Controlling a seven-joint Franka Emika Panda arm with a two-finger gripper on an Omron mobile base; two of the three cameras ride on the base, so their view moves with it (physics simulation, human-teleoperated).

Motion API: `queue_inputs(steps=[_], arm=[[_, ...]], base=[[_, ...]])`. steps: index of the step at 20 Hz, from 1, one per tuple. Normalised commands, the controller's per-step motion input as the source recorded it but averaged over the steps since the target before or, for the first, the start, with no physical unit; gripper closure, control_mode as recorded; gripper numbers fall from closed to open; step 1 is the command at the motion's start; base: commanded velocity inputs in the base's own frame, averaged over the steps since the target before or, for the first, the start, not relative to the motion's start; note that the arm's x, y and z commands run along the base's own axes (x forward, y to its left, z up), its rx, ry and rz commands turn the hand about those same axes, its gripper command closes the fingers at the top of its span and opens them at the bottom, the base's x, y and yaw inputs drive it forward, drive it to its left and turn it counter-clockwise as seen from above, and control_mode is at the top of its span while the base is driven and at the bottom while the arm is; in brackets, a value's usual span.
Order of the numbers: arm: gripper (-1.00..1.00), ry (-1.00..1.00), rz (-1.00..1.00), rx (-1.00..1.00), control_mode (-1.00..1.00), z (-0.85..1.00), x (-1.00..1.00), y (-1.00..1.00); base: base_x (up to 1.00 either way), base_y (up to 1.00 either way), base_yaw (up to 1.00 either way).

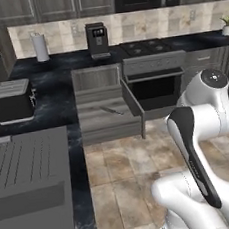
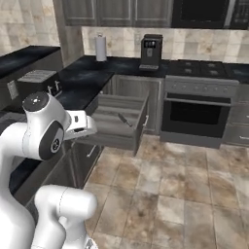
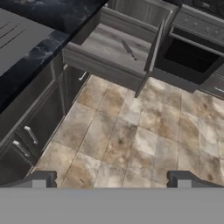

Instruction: Pick up the metallic utensils from the counter and place them in the open drawer. Make sure not to pick up any wooden utensils.

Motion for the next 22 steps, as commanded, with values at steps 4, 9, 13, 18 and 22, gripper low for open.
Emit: queue_inputs(steps=[4, 9, 13, 18, 22], arm=[[-1.0, 0.0, 0.0, 0.0, 1.0, 0.0, 0.0, 0.0], [-1.0, 0.0, 0.0, 0.0, 1.0, 0.0, 0.0, 0.0], [-1.0, 0.0, 0.0, 0.0, 1.0, 0.0, 0.0, 0.0], [-1.0, 0.0, 0.0, 0.0, 1.0, 0.0, 0.0, 0.0], [-1.0, 0.0, 0.0, 0.0, 1.0, 0.0, 0.0, 0.0]], base=[[-1.0, 0.0, -0.04], [-1.0, -0.12, -0.02], [-1.0, -0.23, 0.0], [-1.0, -0.26, 0.0], [-1.0, -0.33, -0.01]])
